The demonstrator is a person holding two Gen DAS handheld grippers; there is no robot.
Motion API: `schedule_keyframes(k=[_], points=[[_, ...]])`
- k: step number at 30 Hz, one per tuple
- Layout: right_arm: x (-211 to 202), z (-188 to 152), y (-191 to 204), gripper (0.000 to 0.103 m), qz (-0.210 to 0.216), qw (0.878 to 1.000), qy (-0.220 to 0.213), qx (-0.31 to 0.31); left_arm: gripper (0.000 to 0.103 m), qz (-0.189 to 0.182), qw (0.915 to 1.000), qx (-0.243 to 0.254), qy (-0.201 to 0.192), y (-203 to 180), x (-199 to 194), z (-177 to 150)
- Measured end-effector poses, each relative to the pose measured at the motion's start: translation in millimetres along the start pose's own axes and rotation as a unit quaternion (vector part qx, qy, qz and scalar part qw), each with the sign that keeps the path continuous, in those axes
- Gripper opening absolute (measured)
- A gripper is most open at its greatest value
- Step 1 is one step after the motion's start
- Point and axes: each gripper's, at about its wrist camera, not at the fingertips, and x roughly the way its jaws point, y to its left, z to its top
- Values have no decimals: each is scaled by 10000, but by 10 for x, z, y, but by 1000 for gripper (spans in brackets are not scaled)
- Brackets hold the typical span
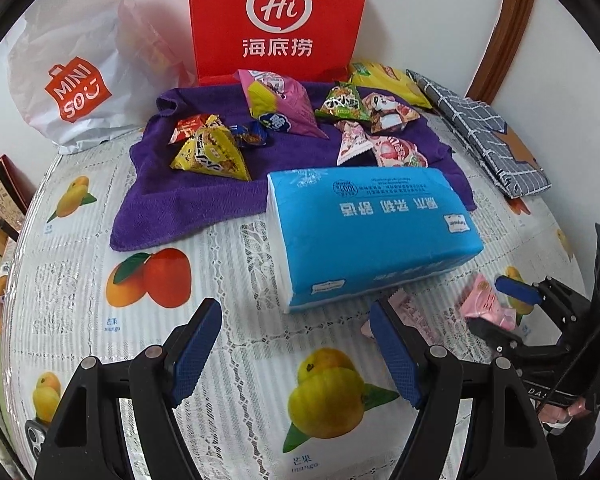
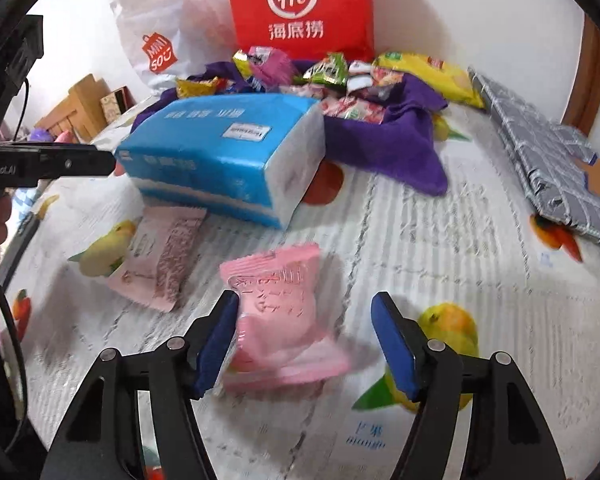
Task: Organize snacks
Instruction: 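Grasp a pink candy packet with the right tool while the left tool grasps a pale pink packet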
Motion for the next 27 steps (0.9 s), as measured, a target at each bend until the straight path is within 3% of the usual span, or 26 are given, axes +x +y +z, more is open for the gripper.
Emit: schedule_keyframes(k=[1,3,4,6,8,12,17,21,22,26,27], points=[[-2,0,-6,65,7,10000,-29,50,75,-7,10000,11,18,-16,8,-11],[-12,-7,-13,49,-52,9998,-115,164,75,-61,10000,23,36,-57,20,-27],[-16,-11,-14,46,-97,9996,-143,207,75,-104,9999,27,51,-84,31,-33],[-23,-10,-30,46,-157,9994,-151,280,75,-204,9997,58,96,-155,65,-46],[-42,-20,-75,46,-547,9974,-167,434,75,-289,9994,78,142,-228,100,-64],[-92,-65,-226,46,-865,9930,-187,776,75,-459,9986,58,269,-392,195,-108],[-116,-110,-328,46,-862,9912,-187,992,73,-732,9961,-111,488,-575,346,-180],[-91,-108,-273,46,-1026,9909,-121,861,71,-416,9983,-146,377,-724,397,-250],[-83,-104,-252,46,-1080,9907,-105,817,69,-290,9991,-114,302,-755,394,-264],[-91,-101,-264,46,-1084,9907,-115,813,36,177,9998,-31,80,-741,357,-319],[-91,-97,-261,46,-1087,9903,-119,857,35,154,9999,-29,66,-698,344,-321]])
